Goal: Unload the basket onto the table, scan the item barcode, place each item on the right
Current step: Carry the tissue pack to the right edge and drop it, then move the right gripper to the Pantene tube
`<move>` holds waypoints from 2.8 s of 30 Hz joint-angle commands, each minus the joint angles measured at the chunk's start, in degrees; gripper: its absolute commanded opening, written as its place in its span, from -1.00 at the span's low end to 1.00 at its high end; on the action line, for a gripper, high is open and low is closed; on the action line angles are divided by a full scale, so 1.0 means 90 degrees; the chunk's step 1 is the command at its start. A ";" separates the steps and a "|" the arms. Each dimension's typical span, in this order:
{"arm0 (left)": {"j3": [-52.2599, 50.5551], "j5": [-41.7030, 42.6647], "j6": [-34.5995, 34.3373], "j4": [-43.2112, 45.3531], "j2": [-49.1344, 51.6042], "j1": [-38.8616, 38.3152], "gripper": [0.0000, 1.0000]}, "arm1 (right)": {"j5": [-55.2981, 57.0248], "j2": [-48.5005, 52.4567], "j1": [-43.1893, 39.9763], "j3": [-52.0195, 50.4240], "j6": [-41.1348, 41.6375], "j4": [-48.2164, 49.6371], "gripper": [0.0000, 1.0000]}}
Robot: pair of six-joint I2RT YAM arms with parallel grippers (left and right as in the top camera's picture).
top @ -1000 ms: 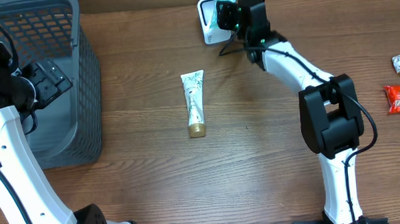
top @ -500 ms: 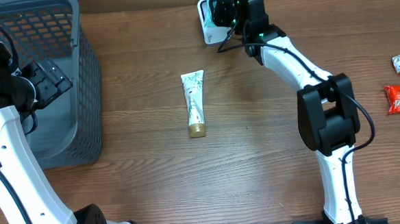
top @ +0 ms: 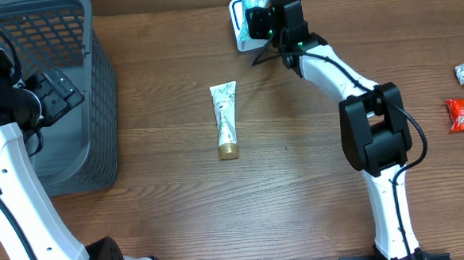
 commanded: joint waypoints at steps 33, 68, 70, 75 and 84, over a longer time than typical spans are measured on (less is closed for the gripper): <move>0.0041 -0.0078 0.0121 -0.0007 0.0022 -0.0010 1.00 | 0.0777 -0.0270 -0.6394 0.2667 0.0665 -0.6708 -0.11; 0.0041 -0.0080 0.0121 -0.0007 0.0022 -0.0010 0.99 | -0.2472 -0.0267 0.0117 0.1972 -0.2844 -0.8859 0.80; 0.0041 -0.0080 0.0121 -0.0007 0.0022 -0.0010 1.00 | -0.1766 -0.0267 0.0554 0.1819 -0.2108 -0.8493 0.74; 0.0041 -0.0078 0.0121 -0.0007 0.0022 -0.0010 0.99 | -0.0869 -0.0267 0.1411 0.1326 -0.1149 -0.7686 0.71; 0.0041 -0.0080 0.0121 -0.0005 0.0022 -0.0010 0.99 | 0.0369 -0.0267 0.2295 0.0714 -0.0228 -0.6764 0.47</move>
